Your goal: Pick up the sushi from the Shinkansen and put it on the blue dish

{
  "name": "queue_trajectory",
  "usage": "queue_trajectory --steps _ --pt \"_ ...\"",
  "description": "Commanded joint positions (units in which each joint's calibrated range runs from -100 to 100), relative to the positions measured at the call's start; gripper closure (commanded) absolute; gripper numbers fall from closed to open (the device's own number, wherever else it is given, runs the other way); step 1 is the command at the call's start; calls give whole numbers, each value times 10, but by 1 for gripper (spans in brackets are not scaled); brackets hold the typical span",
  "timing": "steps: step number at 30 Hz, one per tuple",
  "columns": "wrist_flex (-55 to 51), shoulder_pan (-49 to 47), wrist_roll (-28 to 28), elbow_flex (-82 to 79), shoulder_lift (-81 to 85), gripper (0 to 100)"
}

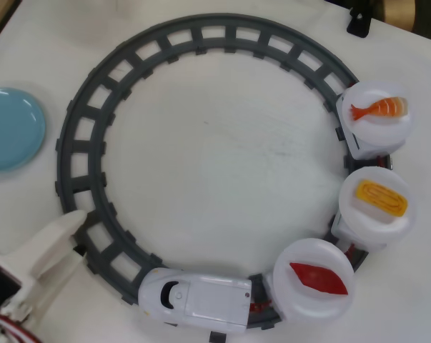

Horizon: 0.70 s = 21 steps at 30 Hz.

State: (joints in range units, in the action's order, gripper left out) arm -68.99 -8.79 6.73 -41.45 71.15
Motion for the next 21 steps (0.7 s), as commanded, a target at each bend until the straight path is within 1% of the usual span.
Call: queue_trajectory --steps 1,8,15,21 --pt "11 19 6 89 -69 78" --pt "-10 98 6 301 -265 78" --pt "-88 150 8 506 -433 78" --pt "-174 207 34 647 -569 78"
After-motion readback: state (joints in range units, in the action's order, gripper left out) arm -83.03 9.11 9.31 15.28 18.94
